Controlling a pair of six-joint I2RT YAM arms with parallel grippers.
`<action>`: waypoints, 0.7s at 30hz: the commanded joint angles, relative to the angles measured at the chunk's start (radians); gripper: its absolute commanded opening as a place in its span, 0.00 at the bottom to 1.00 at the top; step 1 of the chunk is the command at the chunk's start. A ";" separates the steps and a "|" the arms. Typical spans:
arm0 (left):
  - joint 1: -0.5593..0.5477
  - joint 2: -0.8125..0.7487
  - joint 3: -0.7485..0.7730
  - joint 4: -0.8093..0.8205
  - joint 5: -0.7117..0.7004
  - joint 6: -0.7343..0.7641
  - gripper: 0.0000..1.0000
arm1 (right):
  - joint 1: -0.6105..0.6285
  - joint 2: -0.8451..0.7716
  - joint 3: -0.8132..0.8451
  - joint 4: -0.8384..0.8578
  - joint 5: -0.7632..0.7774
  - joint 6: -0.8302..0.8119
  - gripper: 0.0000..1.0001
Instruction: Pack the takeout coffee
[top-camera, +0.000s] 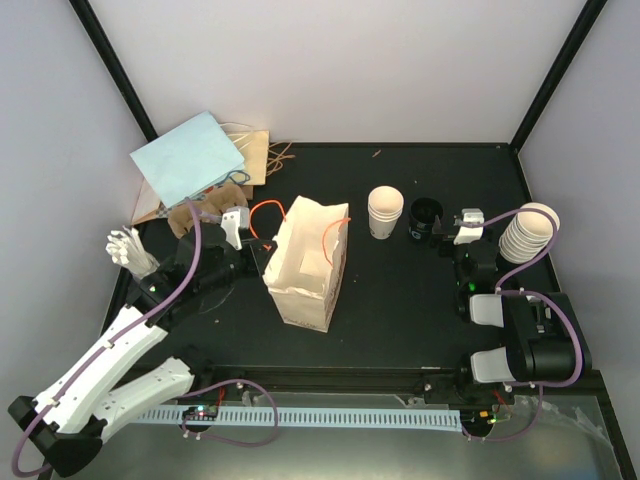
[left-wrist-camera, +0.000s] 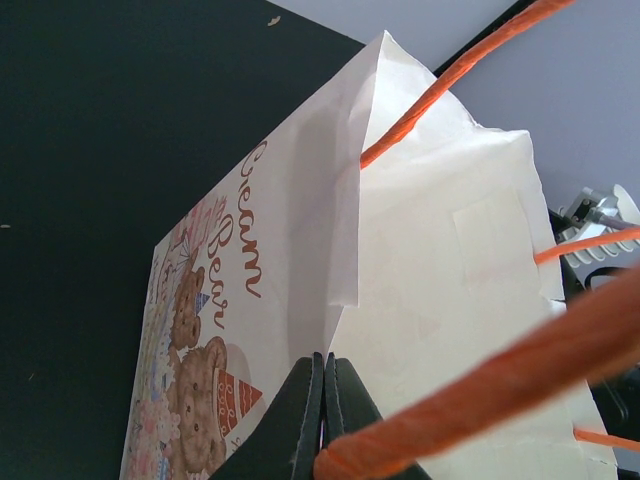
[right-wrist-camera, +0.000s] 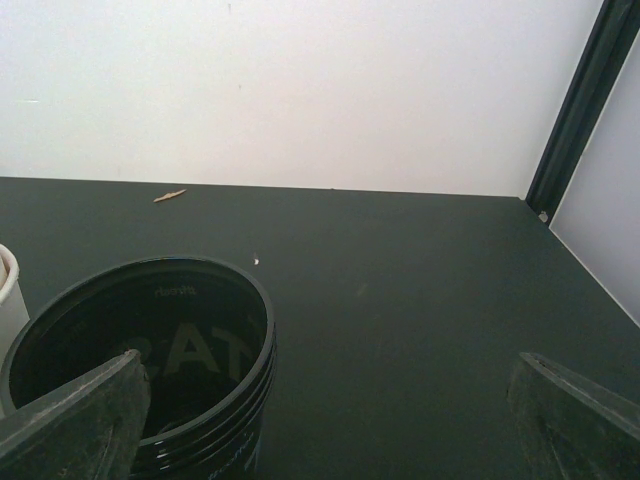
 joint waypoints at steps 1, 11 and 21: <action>0.004 -0.008 -0.009 0.006 0.004 0.000 0.02 | -0.006 0.005 0.016 0.034 0.024 0.007 1.00; 0.005 -0.023 -0.004 -0.012 -0.002 0.007 0.02 | -0.007 0.004 0.016 0.033 0.024 0.006 1.00; 0.004 -0.023 -0.007 -0.007 0.001 0.007 0.02 | -0.009 0.005 0.016 0.035 0.024 0.007 1.00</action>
